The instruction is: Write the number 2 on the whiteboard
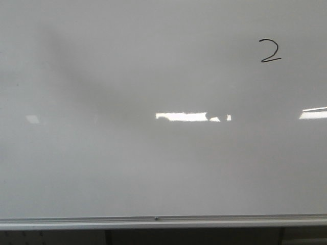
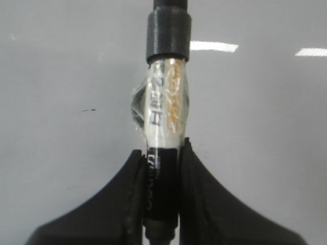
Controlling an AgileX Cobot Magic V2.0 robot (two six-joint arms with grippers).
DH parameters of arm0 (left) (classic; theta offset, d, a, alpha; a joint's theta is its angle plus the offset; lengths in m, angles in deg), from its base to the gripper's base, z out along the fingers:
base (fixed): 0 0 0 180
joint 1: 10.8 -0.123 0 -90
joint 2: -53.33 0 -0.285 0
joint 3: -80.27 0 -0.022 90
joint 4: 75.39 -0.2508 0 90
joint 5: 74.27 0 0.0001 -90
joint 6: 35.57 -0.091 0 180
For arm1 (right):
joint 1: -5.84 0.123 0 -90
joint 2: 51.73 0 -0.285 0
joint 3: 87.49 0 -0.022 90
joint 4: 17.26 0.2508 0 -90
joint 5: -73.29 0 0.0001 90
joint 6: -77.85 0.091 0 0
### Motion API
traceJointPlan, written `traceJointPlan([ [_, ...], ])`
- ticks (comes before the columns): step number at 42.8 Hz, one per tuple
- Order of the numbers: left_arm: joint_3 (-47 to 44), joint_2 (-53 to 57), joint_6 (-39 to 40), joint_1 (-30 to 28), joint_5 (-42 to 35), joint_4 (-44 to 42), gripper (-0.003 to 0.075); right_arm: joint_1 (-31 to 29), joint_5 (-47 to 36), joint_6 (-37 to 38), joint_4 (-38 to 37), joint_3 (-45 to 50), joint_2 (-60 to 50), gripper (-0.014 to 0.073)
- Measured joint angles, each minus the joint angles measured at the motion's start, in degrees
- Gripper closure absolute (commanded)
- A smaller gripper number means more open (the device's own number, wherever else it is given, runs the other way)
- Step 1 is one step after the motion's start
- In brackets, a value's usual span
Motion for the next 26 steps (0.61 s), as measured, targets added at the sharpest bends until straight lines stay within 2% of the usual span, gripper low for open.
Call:
traceJointPlan([
  [9,0.23,-7.00,-4.20,0.00,-8.81,1.03,0.0709,0.00,0.00,0.00,0.00,0.00,0.00,0.0182],
  [17,2.83,-12.23,-6.47,-0.09,-10.90,3.99,0.0696,0.00,0.00,0.00,0.00,0.00,0.00,0.0182],
  [22,4.26,-14.36,-7.20,-0.09,-11.71,4.35,0.0607,0.00,0.00,0.00,0.00,0.00,0.00,0.0182],
  [26,4.50,-15.39,-7.54,-0.09,-11.83,4.35,0.0476,0.00,0.00,0.00,0.00,0.00,0.00,0.0182],
])
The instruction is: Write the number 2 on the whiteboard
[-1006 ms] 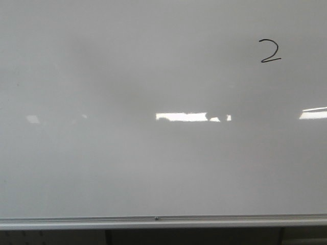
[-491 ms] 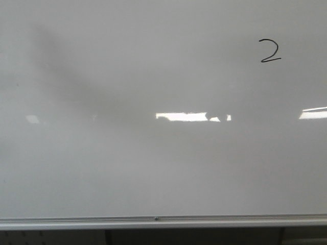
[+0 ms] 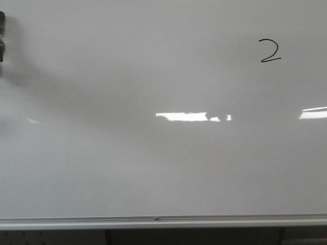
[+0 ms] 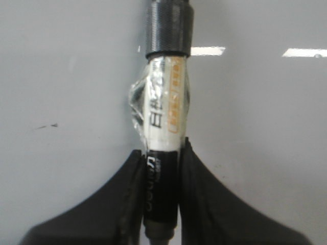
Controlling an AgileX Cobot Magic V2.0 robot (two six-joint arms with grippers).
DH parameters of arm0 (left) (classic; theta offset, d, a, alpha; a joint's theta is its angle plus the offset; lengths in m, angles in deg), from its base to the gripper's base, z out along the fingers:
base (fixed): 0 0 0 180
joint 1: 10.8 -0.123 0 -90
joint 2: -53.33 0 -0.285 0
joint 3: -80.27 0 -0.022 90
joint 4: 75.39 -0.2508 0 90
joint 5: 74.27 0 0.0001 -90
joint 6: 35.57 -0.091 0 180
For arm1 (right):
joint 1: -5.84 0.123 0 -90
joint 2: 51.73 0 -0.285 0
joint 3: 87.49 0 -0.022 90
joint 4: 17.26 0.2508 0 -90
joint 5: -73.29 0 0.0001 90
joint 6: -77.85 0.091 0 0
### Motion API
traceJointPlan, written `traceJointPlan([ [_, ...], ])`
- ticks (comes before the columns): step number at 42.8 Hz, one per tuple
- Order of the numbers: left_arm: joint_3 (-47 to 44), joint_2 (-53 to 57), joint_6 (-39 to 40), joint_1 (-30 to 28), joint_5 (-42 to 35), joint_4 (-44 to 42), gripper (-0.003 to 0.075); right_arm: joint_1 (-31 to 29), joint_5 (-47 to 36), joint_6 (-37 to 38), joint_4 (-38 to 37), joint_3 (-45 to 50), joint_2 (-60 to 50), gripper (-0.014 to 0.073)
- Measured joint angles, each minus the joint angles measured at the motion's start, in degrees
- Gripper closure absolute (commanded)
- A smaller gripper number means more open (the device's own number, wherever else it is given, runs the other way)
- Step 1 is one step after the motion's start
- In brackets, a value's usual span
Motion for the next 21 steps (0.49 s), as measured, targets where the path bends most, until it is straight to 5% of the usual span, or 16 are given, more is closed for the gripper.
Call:
traceJointPlan([
  [6,0.12,-0.47,0.00,0.00,0.00,0.00,0.0345,0.00,0.00,0.00,0.00,0.00,0.00,0.0182],
  [21,0.12,10.30,0.00,0.00,13.40,-2.32,0.0344,0.00,0.00,4.31,-1.38,0.00,0.00,0.0182],
])
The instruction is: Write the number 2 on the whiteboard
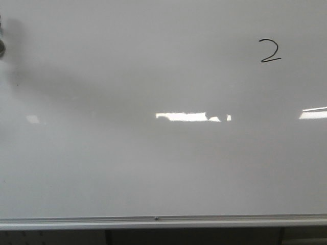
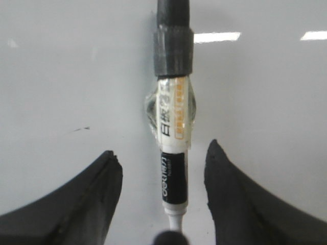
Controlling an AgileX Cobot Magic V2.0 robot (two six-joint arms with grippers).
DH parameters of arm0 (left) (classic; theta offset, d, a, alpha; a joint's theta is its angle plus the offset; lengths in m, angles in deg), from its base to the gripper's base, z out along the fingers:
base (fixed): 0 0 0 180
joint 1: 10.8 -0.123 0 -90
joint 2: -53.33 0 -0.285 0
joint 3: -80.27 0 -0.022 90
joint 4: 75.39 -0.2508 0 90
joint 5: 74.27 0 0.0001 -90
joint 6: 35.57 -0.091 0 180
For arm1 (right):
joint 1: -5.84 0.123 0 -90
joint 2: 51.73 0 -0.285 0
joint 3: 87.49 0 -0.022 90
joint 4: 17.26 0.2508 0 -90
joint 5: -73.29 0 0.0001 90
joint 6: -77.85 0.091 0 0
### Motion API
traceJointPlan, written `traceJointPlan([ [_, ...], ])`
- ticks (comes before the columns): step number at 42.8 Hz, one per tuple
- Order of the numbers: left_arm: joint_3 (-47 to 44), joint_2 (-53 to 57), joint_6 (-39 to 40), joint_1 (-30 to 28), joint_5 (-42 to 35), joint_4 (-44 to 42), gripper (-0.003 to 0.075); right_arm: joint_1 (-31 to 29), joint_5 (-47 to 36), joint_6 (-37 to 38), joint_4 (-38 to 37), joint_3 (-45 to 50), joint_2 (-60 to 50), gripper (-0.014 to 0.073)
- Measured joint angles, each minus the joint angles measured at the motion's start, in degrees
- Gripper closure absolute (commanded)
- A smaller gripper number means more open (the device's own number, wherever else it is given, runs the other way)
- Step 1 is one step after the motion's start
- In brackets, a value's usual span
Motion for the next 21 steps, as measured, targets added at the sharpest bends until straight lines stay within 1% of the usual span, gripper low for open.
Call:
traceJointPlan([
  [3,0.00,4.53,0.00,0.63,5.58,-0.54,0.0344,0.00,0.10,4.68,-2.07,0.00,0.00,0.0182],
  [7,0.00,11.54,0.00,2.27,14.99,-0.60,0.0344,0.00,0.10,11.76,-4.94,0.00,0.00,0.0182],
  [9,0.00,14.60,0.00,3.68,19.72,-0.60,0.0344,0.00,0.21,13.73,-5.61,0.00,0.00,0.0182],
  [16,1.50,24.59,-0.50,9.77,40.06,-0.46,0.0344,0.00,0.46,16.19,-6.04,0.00,-0.21,0.0182],
  [19,2.86,28.42,-2.36,13.20,48.45,0.98,0.0344,0.00,0.60,16.31,-6.13,0.11,-1.03,0.0182],
  [20,3.47,30.22,-3.91,14.57,52.23,2.07,0.0344,0.00,0.60,16.31,-6.13,0.11,-1.81,0.0182],
  [21,4.07,31.22,-4.99,15.97,54.37,3.49,0.0344,0.00,0.60,16.41,-6.13,0.25,-2.18,0.0182],
])
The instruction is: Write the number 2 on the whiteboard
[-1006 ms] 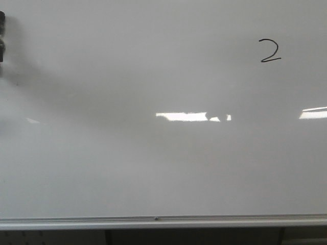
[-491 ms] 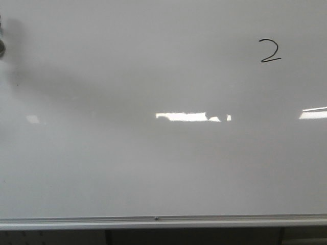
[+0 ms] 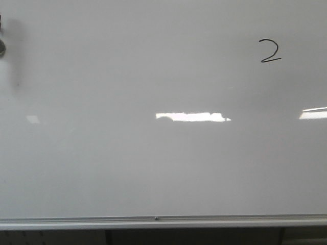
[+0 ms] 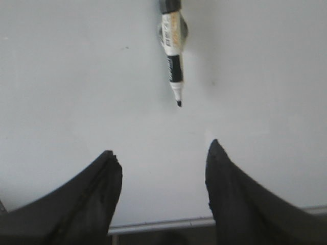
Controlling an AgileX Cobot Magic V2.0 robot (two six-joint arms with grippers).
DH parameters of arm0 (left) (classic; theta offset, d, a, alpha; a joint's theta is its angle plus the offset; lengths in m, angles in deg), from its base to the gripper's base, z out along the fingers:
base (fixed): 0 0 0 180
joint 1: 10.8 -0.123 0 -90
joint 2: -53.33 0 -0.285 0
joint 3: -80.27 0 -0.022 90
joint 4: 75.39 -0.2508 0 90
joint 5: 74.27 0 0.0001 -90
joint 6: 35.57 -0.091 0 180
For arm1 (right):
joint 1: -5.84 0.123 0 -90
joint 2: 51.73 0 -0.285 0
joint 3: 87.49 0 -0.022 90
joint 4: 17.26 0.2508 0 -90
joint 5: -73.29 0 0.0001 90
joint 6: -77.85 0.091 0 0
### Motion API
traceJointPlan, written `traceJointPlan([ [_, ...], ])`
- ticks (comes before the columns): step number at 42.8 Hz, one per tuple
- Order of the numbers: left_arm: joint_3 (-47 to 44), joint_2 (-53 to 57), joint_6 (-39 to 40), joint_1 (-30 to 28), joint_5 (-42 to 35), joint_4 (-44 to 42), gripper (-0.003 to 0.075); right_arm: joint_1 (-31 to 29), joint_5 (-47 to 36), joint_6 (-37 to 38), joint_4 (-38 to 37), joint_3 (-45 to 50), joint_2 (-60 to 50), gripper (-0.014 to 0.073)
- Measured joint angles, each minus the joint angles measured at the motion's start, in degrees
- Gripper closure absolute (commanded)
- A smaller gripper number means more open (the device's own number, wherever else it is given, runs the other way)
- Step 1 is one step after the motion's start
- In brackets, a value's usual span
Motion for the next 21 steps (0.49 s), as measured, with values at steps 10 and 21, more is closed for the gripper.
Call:
traceJointPlan([
  [10,2.66,8.74,-12.86,8.93,16.66,16.36,0.0346,0.00,-0.77,0.34,0.00,1.76,-10.21,0.0182],
  [21,2.96,12.50,-14.75,12.32,17.77,21.68,0.0353,0.00,0.00,0.34,0.00,2.85,-18.46,0.0182],
])
